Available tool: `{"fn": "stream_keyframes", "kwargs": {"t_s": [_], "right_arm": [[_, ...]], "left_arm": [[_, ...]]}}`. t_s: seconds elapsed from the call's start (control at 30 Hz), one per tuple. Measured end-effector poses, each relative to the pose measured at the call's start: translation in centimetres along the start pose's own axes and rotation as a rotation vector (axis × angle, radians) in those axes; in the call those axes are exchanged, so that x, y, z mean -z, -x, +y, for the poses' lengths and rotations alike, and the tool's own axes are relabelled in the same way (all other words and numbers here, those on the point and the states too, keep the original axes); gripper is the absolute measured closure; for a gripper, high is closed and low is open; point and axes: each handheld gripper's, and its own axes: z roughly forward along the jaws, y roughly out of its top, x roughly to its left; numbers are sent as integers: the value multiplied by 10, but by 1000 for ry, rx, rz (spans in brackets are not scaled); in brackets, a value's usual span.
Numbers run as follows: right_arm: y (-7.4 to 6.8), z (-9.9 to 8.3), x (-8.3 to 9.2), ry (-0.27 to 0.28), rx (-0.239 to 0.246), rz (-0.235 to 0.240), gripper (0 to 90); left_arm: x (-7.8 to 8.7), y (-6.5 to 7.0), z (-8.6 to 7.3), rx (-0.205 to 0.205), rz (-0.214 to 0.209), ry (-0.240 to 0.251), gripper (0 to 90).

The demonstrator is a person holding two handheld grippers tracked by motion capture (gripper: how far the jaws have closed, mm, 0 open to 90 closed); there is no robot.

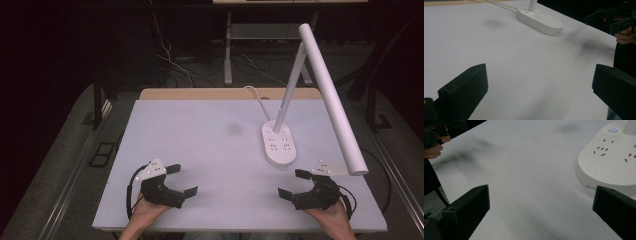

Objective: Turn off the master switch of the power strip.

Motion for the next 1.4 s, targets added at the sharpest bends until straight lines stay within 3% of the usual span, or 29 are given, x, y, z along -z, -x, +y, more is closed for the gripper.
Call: {"fn": "stream_keyframes", "kwargs": {"t_s": [0.87, 1.4], "right_arm": [[1, 1, -1, -19, -10, 6, 5], [-5, 8, -5, -59, 5, 3, 5]], "left_arm": [[3, -2, -1, 5, 2, -8, 0], [3, 0, -2, 11, 4, -11, 0]]}}
